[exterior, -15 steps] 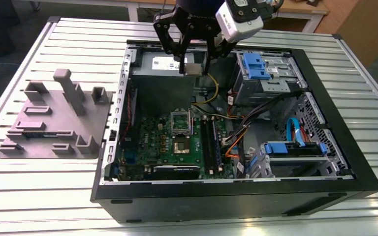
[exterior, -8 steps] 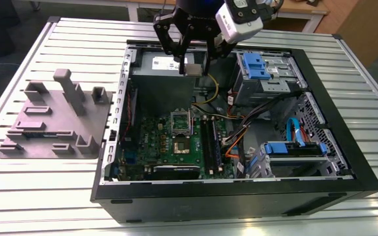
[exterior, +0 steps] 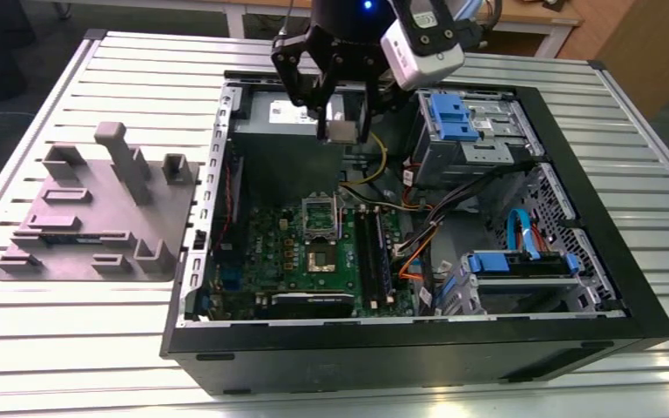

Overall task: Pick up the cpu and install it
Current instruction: 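Place the cpu into insertion slot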

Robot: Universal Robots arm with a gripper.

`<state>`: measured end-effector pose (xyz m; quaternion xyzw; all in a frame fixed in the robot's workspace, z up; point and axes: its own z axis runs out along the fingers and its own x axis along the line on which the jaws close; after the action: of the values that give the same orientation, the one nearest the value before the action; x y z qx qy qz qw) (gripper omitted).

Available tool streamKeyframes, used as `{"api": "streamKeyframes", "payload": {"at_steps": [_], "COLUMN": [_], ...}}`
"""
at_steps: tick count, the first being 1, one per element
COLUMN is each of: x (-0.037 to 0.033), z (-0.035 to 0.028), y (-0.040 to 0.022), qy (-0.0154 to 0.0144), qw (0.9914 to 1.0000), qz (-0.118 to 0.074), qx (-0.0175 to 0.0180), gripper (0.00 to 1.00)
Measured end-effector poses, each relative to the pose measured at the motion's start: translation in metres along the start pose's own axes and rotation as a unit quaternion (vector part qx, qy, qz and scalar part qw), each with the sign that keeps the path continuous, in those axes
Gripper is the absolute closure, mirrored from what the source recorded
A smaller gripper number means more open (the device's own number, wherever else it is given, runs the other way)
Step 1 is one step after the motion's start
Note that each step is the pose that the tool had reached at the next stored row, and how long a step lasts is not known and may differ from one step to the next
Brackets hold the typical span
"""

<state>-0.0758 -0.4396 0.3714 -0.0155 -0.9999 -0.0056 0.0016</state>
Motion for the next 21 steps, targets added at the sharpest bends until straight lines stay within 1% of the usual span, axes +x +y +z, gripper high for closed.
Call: {"api": "streamKeyframes", "payload": {"at_steps": [2,6,7,16,21], "x": [-0.0001,0.0,-0.0001,-0.0001,-0.0001], "z": [0.0019,0.0023,0.0058,0.0078,0.0078], "y": [0.0,0.0,-0.0001,-0.0012,-0.0013], "qy": [0.0001,0.0001,0.0001,0.0001,0.0002], "qw": [1.0,1.0,1.0,1.0,1.0], "qz": [0.0,0.0,0.0,0.0,0.0], "qx": [0.0,0.0,0.0,0.0,0.0001], "gripper": [0.53,0.53,0.53,0.53,0.53]}}
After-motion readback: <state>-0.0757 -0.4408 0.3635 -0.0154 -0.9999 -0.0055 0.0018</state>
